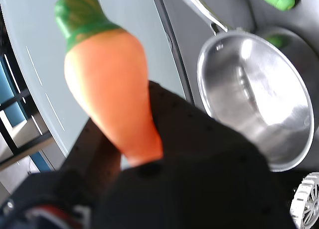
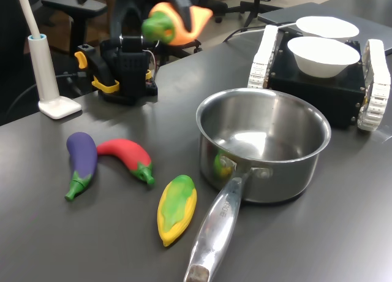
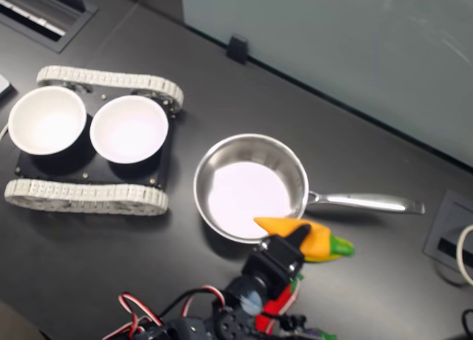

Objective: Pick up the carrot and place them in the pan

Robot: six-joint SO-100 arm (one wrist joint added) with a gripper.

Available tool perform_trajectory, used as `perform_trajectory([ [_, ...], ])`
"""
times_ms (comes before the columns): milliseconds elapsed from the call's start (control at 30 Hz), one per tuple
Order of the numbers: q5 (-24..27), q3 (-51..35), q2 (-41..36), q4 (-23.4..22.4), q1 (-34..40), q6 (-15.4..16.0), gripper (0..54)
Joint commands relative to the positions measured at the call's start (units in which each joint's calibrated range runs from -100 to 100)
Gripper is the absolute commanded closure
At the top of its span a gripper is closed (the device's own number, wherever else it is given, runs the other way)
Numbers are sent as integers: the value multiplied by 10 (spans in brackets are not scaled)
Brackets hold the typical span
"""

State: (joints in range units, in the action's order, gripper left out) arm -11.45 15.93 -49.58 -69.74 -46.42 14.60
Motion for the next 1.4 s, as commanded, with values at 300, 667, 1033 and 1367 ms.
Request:
perform_trajectory([
  [300,53,-30,-39,39,160,-58,536],
  [667,70,-12,-14,50,308,-125,536],
  [1033,75,63,9,117,348,-149,536],
  [1367,79,97,20,141,384,-164,535],
])
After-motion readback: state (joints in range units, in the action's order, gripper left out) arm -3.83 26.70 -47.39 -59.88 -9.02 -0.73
